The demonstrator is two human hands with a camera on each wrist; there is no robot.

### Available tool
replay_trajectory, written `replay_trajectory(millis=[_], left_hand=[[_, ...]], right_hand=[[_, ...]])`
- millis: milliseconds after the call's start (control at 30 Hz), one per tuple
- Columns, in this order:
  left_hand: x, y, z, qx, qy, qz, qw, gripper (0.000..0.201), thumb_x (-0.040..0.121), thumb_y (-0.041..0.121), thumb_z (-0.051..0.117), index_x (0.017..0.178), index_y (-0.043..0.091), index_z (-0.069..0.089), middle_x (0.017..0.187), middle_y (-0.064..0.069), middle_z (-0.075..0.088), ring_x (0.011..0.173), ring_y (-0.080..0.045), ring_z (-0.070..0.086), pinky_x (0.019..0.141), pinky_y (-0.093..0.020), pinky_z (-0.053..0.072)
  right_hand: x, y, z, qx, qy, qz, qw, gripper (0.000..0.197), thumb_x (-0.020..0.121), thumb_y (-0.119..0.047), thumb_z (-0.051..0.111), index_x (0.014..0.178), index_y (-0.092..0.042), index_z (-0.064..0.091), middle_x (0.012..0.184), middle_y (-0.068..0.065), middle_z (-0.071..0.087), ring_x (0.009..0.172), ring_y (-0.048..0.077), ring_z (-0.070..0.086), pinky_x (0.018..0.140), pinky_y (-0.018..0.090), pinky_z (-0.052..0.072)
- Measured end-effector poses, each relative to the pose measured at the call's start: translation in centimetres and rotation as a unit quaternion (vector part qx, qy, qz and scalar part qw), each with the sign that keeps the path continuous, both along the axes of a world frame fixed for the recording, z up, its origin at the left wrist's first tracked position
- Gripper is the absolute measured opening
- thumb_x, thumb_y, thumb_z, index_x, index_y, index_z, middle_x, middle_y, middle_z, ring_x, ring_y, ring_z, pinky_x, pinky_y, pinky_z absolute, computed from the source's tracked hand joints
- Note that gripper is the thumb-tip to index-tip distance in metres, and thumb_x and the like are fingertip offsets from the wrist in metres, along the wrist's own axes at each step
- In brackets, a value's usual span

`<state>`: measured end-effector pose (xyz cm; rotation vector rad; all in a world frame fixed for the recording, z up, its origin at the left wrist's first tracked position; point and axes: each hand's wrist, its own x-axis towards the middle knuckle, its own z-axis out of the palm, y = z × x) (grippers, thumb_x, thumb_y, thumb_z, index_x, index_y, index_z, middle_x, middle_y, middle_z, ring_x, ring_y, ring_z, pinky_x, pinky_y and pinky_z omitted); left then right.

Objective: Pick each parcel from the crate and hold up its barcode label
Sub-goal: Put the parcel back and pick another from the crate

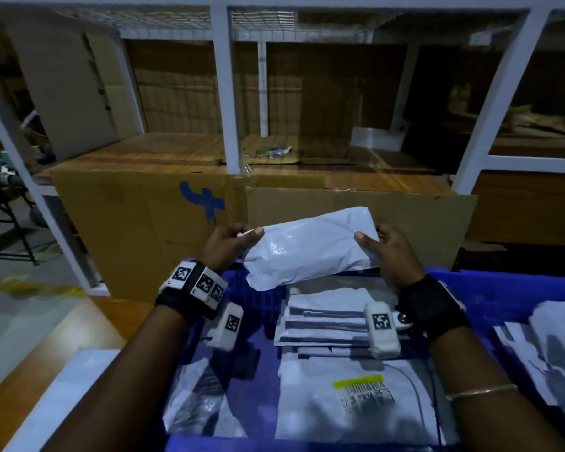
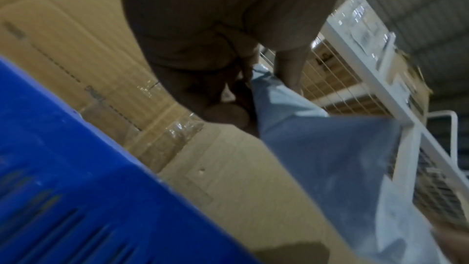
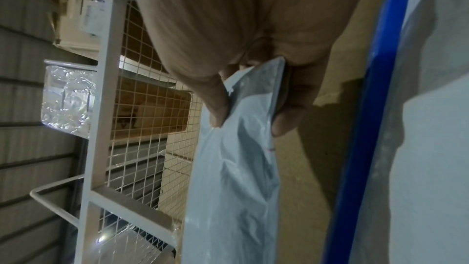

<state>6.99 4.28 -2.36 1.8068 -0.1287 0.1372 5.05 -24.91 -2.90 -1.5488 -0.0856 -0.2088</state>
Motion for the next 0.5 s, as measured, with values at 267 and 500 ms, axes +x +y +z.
replay_trajectory(millis=[267,500], left_hand=[[0.8,0.6,-0.6,-0.109,0.024,0.011,0.994,0.016,0.085,0.018,0.071,0.090,0.002,0.071,0.072,-0.009,0.071,0.058,-0.020,0.066,0.051,-0.026,0.053],[1.0,0.9,-1.0,-0.124,0.016,0.024,0.992,0.007,0.089,0.011,0.067,0.084,0.006,0.069,0.067,-0.004,0.071,0.056,-0.019,0.067,0.052,-0.027,0.054]], right_hand=[[-0.2,-0.8,-0.5,0.013,0.006,-0.038,0.999,0.011,0.093,-0.019,0.064,0.104,-0.020,0.066,0.105,0.008,0.073,0.097,0.032,0.070,0.075,0.050,0.059],[0.0,-0.9,-1.1,0.026,0.009,-0.037,0.999,0.017,0.091,-0.014,0.066,0.108,-0.010,0.066,0.107,0.014,0.072,0.101,0.039,0.067,0.084,0.069,0.050]])
